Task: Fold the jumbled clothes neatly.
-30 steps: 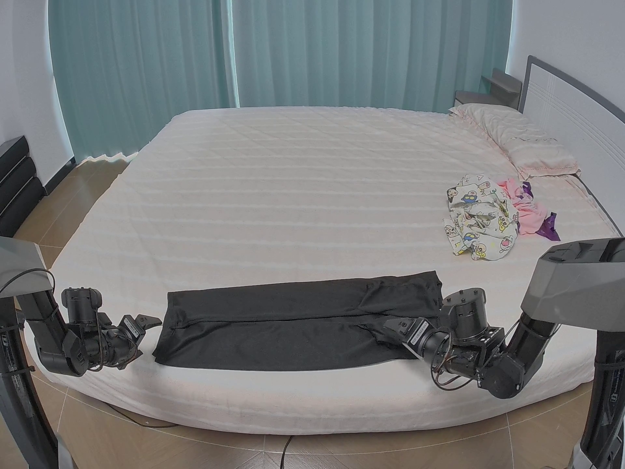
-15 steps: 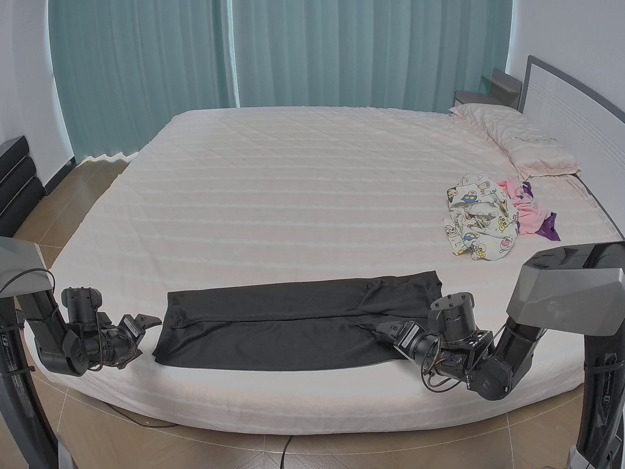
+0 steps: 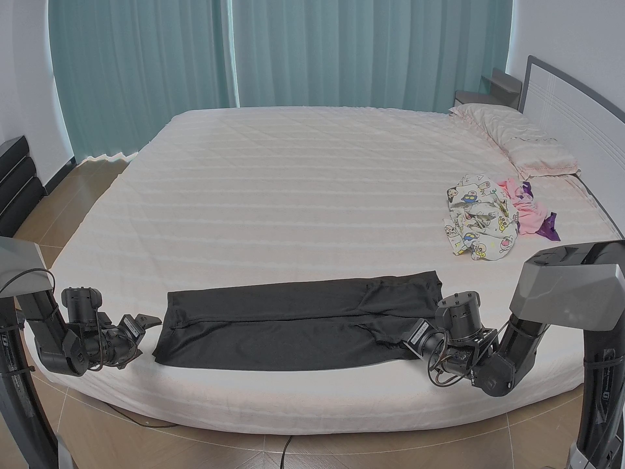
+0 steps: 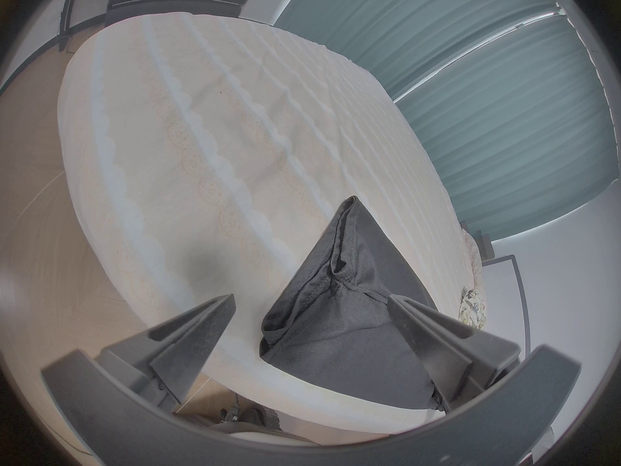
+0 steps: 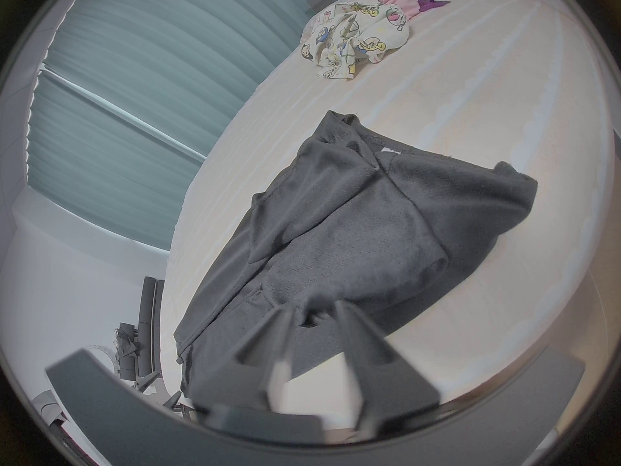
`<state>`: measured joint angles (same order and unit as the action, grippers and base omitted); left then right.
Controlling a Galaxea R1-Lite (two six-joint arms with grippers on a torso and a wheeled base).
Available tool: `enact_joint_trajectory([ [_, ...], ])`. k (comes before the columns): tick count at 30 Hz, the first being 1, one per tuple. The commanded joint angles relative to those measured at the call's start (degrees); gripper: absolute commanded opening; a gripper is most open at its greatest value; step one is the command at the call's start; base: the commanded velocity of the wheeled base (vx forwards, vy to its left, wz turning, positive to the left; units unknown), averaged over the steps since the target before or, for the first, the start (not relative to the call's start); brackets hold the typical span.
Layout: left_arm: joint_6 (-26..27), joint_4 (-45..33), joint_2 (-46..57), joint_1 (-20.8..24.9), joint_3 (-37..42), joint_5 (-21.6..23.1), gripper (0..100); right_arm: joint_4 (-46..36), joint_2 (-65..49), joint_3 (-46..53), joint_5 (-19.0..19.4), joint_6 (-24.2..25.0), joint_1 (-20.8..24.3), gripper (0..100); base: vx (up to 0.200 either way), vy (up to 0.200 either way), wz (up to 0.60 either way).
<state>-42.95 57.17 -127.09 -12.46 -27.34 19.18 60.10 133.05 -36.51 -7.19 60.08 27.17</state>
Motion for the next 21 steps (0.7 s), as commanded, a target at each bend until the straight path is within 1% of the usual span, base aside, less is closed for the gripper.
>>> enact_joint_trajectory([
  [1, 0.0, 0.0, -0.1, 0.0, 0.0, 0.0, 100, -0.1, -0.5, 1.1, -0.1, 0.0, 0.2, 0, 0.0, 0.0, 0.0],
  [19, 0.1, 0.0, -0.1, 0.0, 0.1, 0.0, 100, 0.4, -1.7, 4.6, 0.1, -0.1, -0.2, 0, 0.0, 0.0, 0.0],
  [20, 0.0, 0.0, -0.1, 0.0, 0.1, 0.0, 100, 0.5, -1.7, 4.8, 0.2, 0.0, -0.2, 100, 0.0, 0.0, 0.0],
  [21, 0.0, 0.0, -0.1, 0.0, 0.2, 0.0, 100, 0.6, -1.7, 4.8, 0.5, 0.1, -0.2, 100, 0.0, 0.0, 0.0],
])
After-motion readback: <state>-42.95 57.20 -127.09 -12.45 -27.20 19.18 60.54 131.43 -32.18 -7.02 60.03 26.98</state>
